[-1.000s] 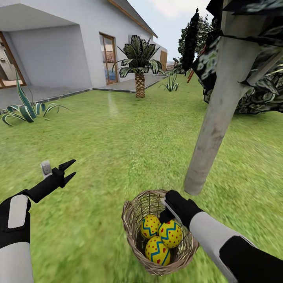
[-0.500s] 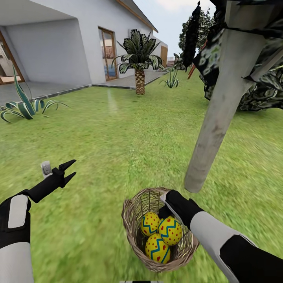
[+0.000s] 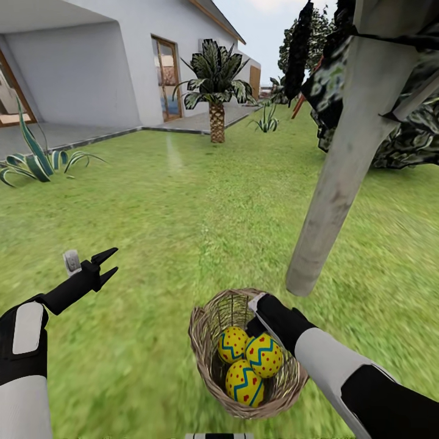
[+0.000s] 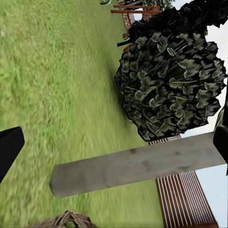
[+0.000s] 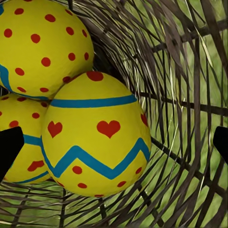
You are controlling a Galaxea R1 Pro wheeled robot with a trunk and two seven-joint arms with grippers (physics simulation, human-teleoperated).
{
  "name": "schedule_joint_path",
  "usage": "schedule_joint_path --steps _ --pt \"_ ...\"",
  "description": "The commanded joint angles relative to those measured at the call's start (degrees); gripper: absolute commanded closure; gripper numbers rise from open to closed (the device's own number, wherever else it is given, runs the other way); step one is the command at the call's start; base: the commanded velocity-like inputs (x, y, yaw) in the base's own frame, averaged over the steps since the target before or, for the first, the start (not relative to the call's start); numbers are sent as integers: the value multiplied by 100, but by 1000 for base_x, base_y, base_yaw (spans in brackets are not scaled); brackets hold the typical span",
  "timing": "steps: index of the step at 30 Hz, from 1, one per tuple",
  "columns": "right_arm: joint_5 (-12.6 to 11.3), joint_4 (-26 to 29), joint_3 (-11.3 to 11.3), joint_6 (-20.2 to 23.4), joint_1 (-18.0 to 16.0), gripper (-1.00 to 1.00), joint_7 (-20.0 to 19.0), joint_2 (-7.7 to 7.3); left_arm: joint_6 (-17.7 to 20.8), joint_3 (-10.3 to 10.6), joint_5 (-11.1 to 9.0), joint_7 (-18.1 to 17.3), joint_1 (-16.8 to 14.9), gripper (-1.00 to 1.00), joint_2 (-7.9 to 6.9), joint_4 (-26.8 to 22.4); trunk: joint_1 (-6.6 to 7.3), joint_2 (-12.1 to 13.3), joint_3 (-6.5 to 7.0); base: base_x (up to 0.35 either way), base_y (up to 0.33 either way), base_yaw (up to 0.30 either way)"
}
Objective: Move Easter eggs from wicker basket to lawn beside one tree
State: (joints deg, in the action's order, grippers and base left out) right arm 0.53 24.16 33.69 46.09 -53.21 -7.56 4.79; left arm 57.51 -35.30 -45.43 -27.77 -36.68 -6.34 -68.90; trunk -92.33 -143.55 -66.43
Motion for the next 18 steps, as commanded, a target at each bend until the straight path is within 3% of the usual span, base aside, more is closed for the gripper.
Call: schedule_joint_path --steps 1,18 --pt "40 6 33 23 -5 -100 -23 -4 32 -12 26 -36 -6 -100 1 3 1 -2 -14 0 0 0" --pt "78 2 41 22 -5 -100 -34 1 32 -12 32 -36 -6 -100 1 8 1 -2 -174 0 0 0"
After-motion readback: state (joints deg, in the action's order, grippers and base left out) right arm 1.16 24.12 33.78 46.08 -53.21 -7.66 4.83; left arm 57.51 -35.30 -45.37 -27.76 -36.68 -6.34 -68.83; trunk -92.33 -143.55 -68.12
